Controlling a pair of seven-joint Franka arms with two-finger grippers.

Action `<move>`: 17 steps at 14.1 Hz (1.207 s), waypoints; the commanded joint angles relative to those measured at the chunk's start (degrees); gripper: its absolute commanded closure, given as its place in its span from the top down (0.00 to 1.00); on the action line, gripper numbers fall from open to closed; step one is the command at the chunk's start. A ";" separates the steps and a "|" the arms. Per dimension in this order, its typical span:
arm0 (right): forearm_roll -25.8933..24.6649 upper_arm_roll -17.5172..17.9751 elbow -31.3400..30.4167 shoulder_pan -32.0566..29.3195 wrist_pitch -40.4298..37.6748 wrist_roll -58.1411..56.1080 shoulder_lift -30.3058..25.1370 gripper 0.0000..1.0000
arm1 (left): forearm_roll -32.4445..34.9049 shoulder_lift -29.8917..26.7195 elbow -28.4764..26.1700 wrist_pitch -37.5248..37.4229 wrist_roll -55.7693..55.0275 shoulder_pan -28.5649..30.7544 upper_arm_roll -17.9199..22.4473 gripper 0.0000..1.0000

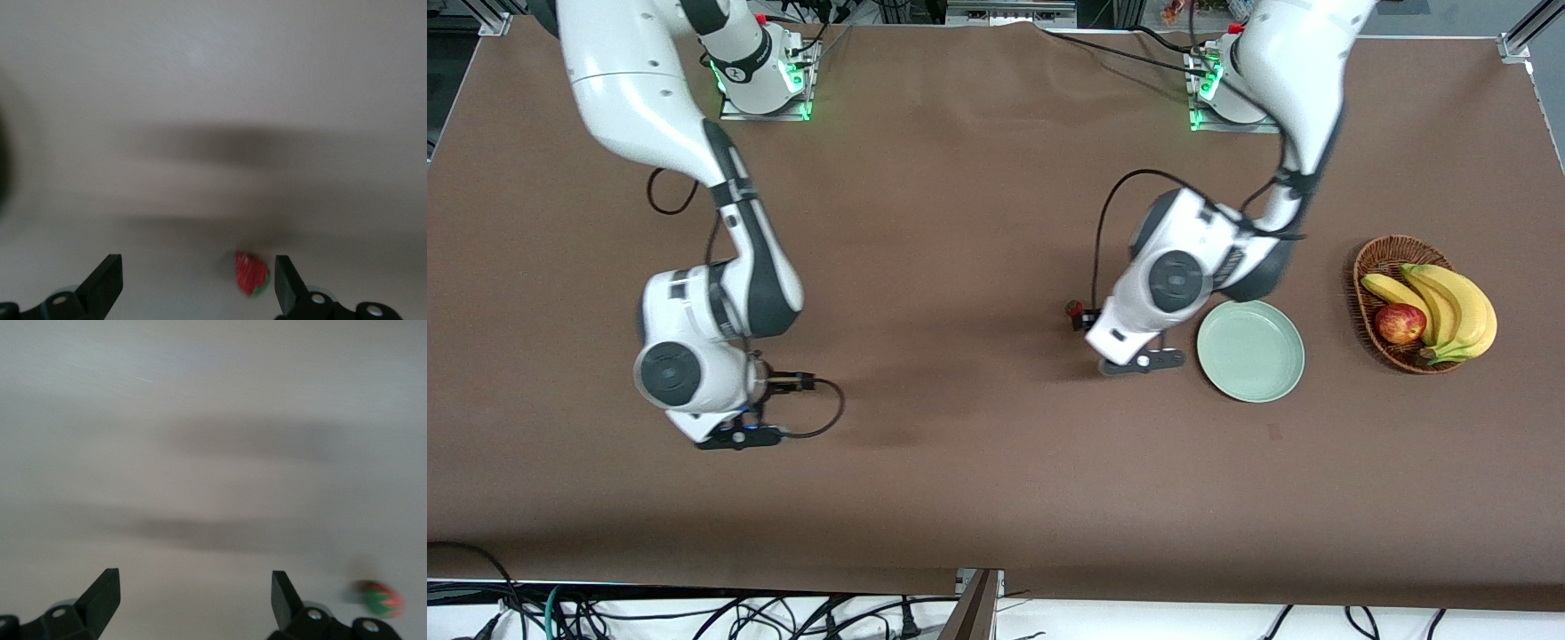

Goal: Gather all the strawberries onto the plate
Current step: 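Grasp the strawberry with the left gripper while the right gripper reaches another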

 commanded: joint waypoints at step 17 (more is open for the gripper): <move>0.45 -4.69 -18.81 -7.18 9.19 -19.78 -4.59 1.00 | -3.56 1.16 -7.83 11.83 -5.16 -2.58 -2.21 0.56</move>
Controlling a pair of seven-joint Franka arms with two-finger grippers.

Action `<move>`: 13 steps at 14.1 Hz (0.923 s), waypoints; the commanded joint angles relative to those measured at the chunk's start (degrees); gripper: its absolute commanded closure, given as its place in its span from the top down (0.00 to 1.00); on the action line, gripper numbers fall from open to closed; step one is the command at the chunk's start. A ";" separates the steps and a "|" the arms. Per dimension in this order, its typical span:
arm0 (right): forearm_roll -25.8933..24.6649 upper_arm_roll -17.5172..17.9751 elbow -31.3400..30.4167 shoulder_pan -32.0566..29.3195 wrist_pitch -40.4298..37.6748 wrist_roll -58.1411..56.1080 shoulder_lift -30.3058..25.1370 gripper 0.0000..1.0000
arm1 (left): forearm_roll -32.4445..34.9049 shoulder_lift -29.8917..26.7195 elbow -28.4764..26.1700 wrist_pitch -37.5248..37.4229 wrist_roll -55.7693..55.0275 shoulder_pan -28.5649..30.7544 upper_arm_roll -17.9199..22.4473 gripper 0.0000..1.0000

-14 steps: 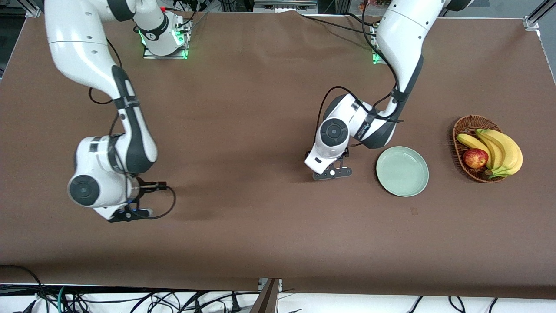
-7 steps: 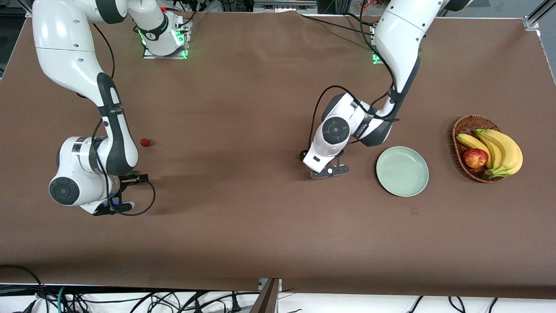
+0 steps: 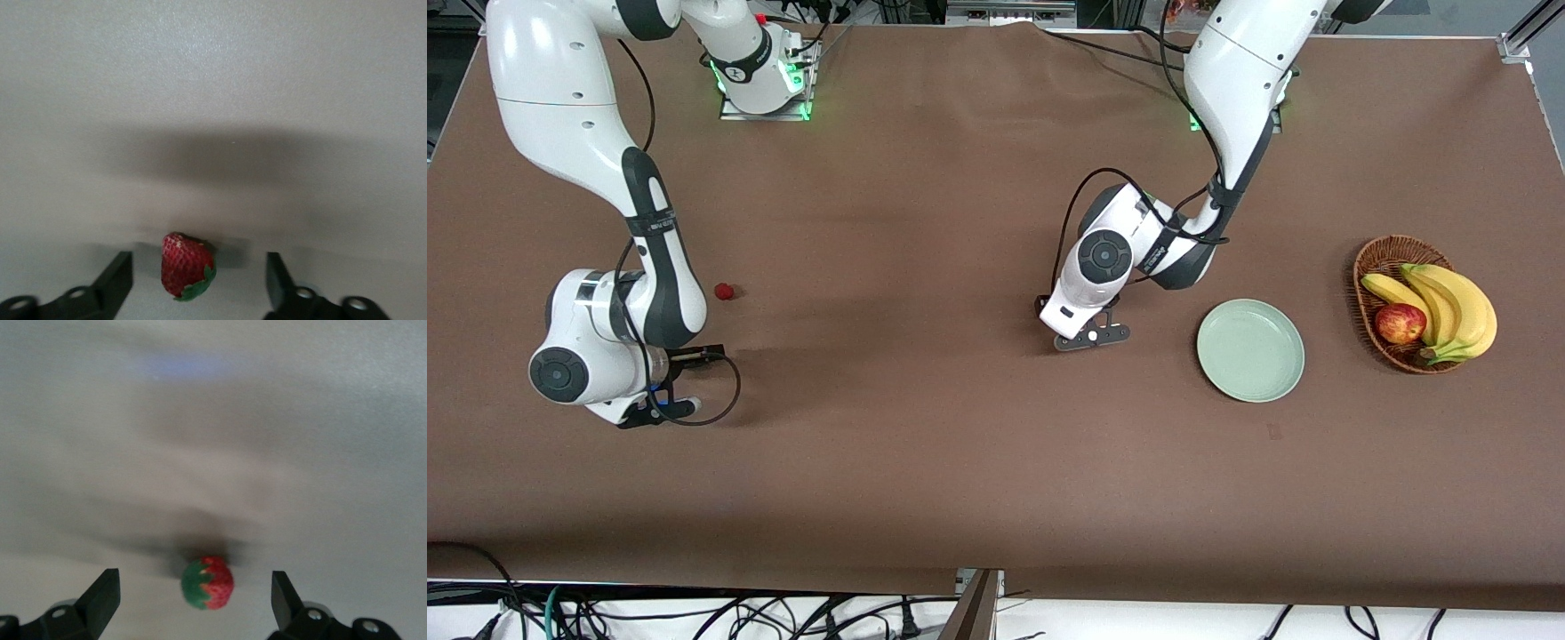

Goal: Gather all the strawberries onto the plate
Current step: 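Grasp the strawberry with the left gripper while the right gripper reaches another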

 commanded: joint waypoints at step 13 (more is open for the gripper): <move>0.62 0.25 -3.89 -0.51 3.02 -1.75 -2.15 0.18 | -0.54 -7.19 0.89 -11.01 19.60 11.08 0.34 0.23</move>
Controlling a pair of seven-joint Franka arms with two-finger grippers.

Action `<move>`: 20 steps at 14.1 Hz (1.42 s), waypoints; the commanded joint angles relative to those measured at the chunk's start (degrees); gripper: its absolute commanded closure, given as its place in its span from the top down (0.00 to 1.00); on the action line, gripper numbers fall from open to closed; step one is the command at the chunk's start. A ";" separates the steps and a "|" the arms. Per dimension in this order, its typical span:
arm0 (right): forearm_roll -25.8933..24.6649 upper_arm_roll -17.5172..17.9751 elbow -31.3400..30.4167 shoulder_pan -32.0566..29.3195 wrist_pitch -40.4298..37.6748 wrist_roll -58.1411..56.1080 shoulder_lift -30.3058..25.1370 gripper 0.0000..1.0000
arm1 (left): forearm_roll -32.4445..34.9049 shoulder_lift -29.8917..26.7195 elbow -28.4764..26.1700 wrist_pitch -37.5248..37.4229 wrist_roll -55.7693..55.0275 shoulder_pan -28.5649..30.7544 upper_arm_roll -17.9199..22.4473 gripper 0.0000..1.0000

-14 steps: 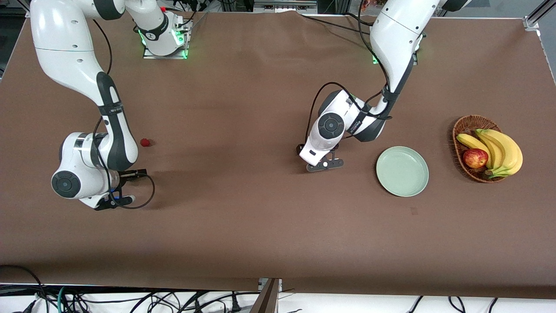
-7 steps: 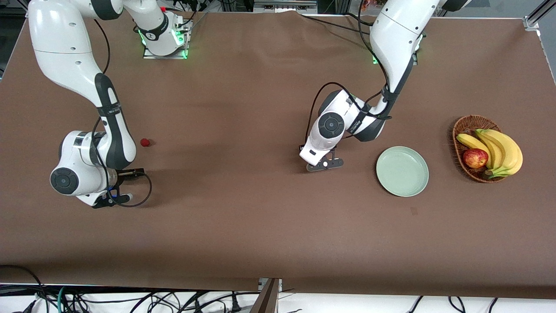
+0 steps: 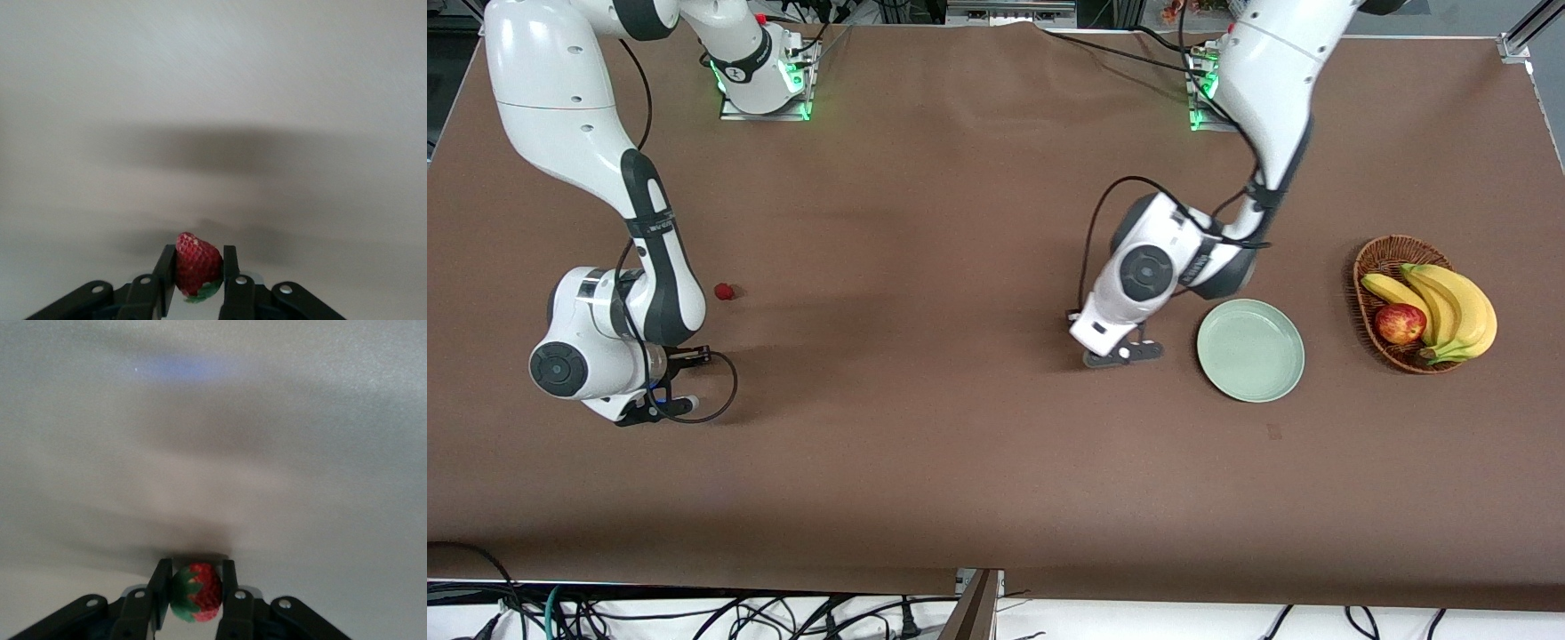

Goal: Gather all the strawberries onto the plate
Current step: 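Place the strawberry on the green plate while the right gripper grasps another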

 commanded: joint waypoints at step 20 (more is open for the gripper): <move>0.60 16.17 7.76 23.98 17.97 58.91 2.14 0.17 | 8.07 0.44 0.26 -7.37 39.79 17.41 1.87 1.00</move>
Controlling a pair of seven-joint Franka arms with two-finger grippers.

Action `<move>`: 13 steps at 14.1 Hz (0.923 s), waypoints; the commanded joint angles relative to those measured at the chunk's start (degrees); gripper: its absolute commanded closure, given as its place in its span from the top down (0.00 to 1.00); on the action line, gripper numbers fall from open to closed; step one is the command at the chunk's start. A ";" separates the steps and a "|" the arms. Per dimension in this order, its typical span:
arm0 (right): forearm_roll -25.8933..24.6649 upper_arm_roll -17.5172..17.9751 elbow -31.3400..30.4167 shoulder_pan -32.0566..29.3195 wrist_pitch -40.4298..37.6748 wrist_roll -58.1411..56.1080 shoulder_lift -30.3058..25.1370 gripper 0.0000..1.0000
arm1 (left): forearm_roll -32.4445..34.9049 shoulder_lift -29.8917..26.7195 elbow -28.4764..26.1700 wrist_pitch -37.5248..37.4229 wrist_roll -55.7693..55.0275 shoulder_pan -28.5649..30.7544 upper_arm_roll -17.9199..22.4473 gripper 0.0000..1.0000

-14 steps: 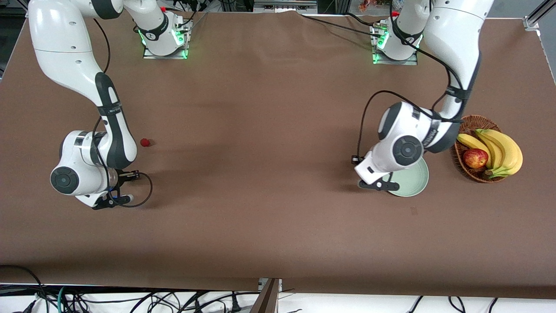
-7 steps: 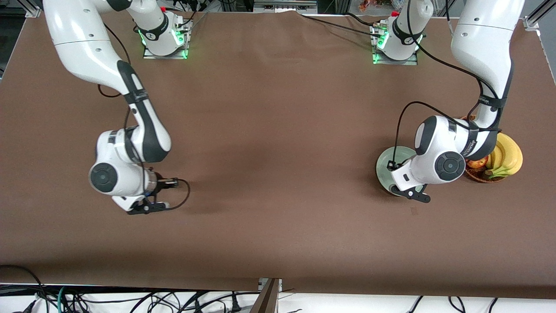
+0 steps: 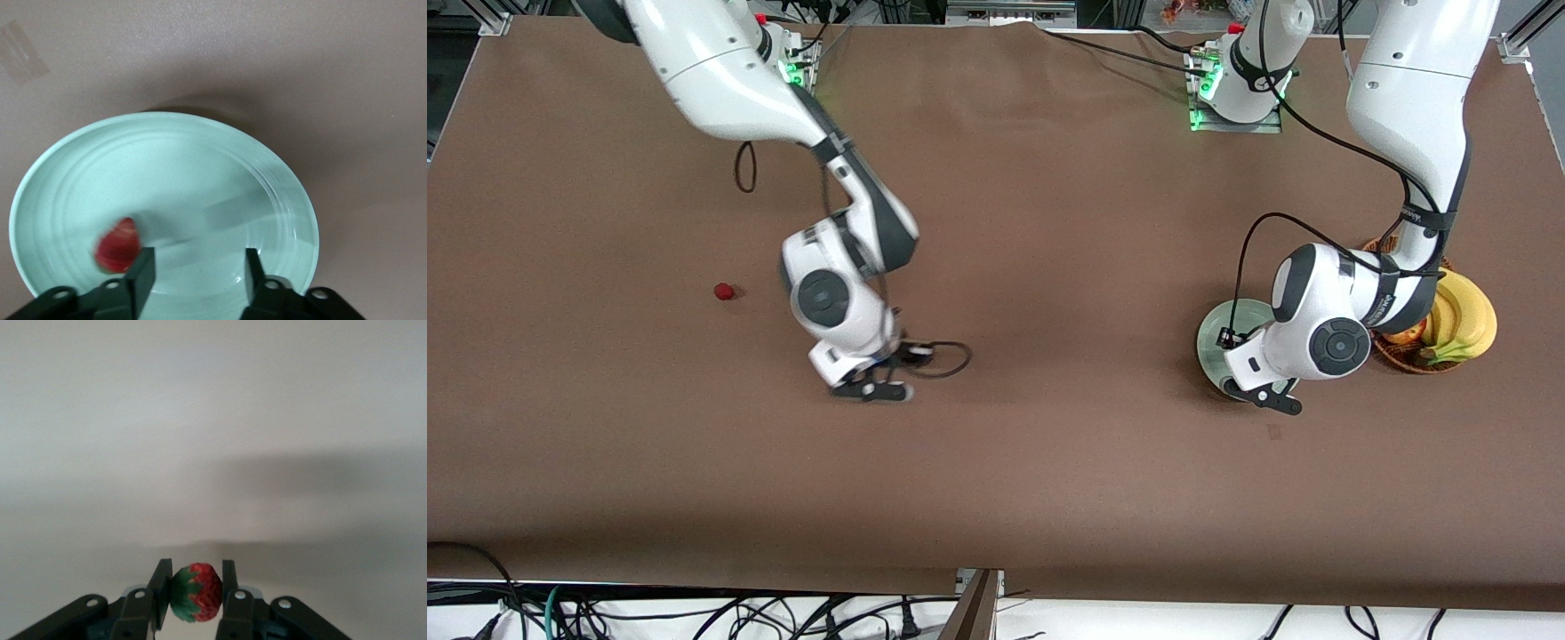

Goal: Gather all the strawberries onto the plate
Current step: 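Place the strawberry on the green plate while the right gripper grasps another, then set the second strawberry down at mid-table with the right gripper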

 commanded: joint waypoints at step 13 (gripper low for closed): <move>-0.29 -0.97 13.50 19.76 17.41 25.75 13.50 1.00 | -5.32 -3.93 3.33 -4.69 -0.10 -0.45 -2.47 1.00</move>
